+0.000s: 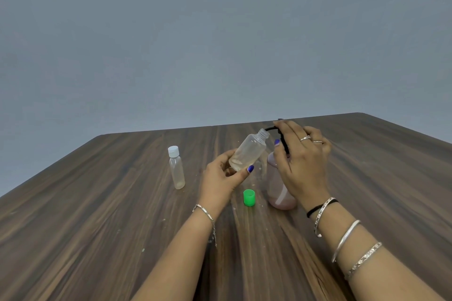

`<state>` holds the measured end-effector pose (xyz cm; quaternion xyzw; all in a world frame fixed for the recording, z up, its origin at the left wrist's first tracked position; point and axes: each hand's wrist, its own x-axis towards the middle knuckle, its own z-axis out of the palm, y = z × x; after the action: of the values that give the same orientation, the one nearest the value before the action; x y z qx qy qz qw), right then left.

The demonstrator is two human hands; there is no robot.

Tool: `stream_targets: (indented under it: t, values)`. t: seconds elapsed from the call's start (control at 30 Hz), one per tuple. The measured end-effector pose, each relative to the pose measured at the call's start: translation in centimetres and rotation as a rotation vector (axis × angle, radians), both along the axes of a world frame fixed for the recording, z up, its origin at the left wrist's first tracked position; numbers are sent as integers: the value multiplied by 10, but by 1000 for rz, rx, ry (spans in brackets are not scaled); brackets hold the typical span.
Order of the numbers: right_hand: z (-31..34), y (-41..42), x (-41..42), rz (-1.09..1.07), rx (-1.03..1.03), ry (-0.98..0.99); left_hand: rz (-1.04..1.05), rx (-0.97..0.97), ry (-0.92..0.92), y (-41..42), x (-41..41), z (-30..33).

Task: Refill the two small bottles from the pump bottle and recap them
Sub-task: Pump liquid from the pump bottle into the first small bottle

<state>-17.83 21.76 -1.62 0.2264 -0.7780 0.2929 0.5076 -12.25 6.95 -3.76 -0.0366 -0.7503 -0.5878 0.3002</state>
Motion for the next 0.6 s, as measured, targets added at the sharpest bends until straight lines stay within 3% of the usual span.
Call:
stream_targets:
  t: [0.6]
  values:
    - [-4, -4, 3, -88, -9, -2, -10, -9, -38, -2, 1, -3]
